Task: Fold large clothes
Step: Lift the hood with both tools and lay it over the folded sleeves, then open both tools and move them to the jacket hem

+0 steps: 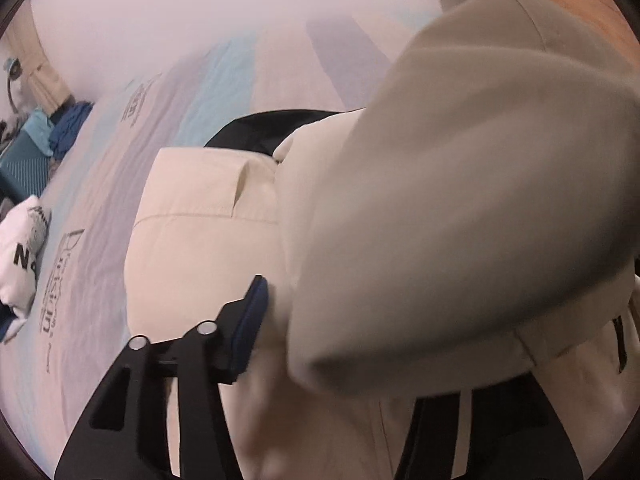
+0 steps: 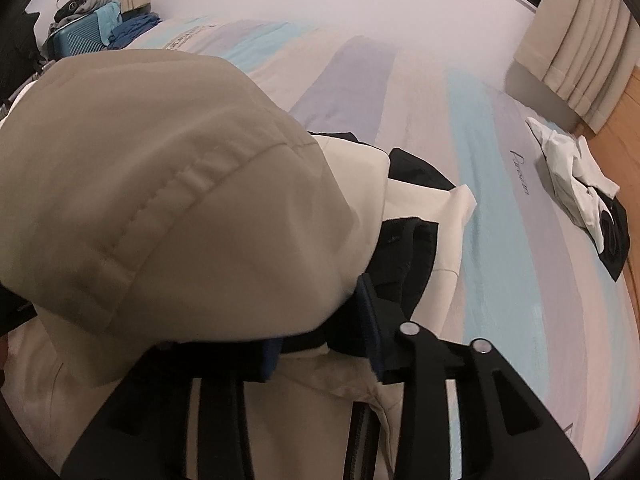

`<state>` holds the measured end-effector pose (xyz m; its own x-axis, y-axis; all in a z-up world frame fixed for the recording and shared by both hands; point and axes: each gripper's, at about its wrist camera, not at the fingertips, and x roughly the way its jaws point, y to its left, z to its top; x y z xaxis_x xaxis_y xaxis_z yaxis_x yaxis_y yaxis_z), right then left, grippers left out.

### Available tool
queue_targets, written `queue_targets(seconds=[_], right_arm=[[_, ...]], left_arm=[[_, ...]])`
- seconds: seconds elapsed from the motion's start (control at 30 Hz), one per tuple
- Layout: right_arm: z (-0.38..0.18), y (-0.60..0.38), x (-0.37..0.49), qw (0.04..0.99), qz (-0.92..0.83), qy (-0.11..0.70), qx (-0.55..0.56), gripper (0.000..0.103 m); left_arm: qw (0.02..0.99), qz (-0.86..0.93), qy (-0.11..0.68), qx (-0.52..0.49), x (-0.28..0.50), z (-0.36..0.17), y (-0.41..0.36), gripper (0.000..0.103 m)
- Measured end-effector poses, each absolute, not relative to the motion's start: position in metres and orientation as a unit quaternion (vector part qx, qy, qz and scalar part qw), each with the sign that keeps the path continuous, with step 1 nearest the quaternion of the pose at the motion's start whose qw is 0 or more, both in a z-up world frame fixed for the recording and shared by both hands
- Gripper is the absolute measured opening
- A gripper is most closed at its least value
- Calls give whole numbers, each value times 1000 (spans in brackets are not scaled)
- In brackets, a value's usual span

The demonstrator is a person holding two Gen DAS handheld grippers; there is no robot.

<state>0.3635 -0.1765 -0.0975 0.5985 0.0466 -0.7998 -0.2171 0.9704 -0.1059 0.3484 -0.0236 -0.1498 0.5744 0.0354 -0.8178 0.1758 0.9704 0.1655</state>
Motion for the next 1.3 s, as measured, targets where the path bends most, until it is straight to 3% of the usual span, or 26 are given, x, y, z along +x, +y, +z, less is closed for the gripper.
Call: queue_targets(seconds=[0.07, 0.13, 0.27, 0.73, 0.9, 1.3], right_arm=[[-95, -179, 361, 889, 75, 443, -93, 44], [-93, -181, 358, 890, 73, 441, -91, 52], [-91, -184, 352, 890, 70, 441, -88, 67], [-77, -192, 298, 876, 48, 473, -77, 81], [-76, -203, 276, 873, 41, 481, -76, 93], [-105, -241, 205, 844, 65, 527, -77, 94]], left_arm=[[879, -34, 463, 107, 346, -148, -17, 70], [880, -20, 465, 95, 344, -147, -8, 91], [875, -15, 475, 87, 342, -147, 7, 93], [853, -27, 514, 81, 292, -131, 21, 97], [844, -24, 529, 86, 271, -131, 35, 97], [810, 0, 585, 37, 177, -138, 85, 97]])
